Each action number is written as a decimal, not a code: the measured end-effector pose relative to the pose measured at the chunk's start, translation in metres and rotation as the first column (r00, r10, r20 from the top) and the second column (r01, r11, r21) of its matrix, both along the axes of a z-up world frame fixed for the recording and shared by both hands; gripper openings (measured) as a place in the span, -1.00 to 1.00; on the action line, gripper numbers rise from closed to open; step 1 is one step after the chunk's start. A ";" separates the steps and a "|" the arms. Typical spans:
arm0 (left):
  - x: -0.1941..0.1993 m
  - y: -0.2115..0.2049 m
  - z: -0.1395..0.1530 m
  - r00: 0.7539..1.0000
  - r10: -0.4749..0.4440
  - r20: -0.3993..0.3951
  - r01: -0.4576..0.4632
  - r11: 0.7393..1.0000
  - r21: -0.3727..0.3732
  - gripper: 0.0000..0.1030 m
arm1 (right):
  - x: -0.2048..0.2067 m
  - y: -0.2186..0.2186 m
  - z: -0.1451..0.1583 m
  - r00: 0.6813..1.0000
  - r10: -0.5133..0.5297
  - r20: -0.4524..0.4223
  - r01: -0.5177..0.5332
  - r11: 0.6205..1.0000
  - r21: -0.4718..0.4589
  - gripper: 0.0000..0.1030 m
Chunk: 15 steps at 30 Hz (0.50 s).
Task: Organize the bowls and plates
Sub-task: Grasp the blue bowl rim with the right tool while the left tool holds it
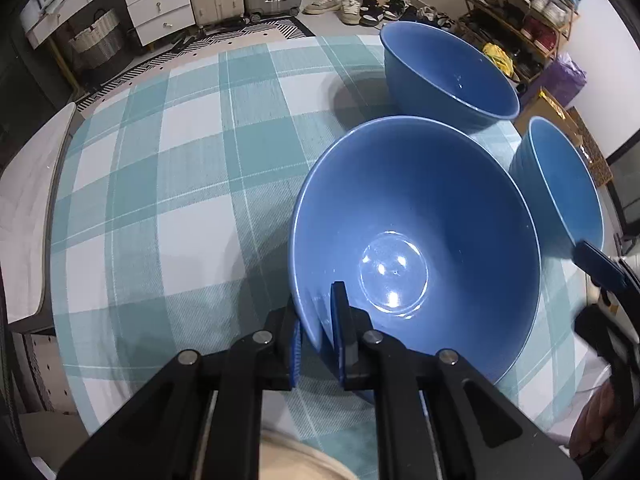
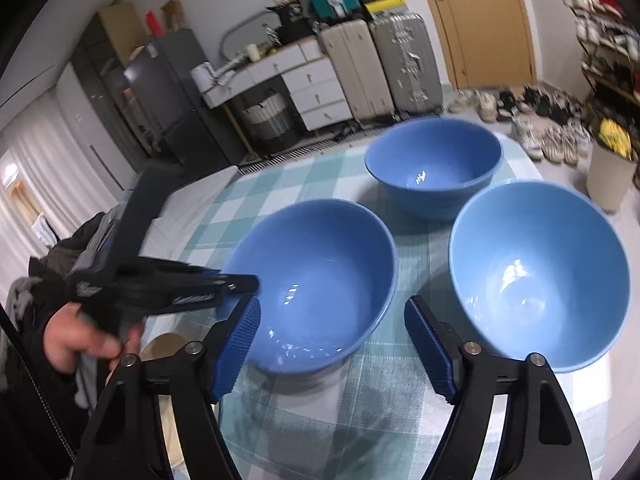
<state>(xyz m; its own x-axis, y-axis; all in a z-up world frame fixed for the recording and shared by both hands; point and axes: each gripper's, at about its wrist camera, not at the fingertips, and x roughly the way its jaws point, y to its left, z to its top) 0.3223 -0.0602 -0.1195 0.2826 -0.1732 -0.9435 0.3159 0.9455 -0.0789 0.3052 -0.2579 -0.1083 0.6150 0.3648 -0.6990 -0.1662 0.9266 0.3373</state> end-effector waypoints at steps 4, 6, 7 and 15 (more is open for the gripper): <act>-0.006 0.007 -0.001 1.000 -0.012 -0.004 0.012 1.000 0.009 -0.80 | 0.013 0.007 -0.009 0.999 -0.019 -0.042 0.018 0.999 -0.028 0.13; -0.008 0.009 -0.001 1.000 -0.015 -0.008 0.015 1.000 0.008 -0.80 | 0.018 0.013 -0.015 0.998 -0.014 -0.057 0.011 0.998 -0.059 0.08; -0.009 0.011 -0.001 1.000 -0.018 -0.009 0.018 1.000 0.006 -0.80 | 0.021 0.015 -0.018 0.998 -0.009 -0.063 0.005 0.998 -0.063 0.04; -0.013 0.015 -0.002 1.000 -0.021 -0.017 0.021 1.000 -0.004 -0.79 | 0.039 0.022 -0.042 0.993 -0.011 -0.114 0.001 0.996 -0.088 -0.38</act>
<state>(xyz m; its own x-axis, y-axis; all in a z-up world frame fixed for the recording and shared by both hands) 0.3092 -0.0457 -0.1214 0.2631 -0.1828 -0.9473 0.3347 0.9382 -0.0880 0.3446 -0.2359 -0.1501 0.5314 0.2959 -0.7938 -0.1256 0.9542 0.2716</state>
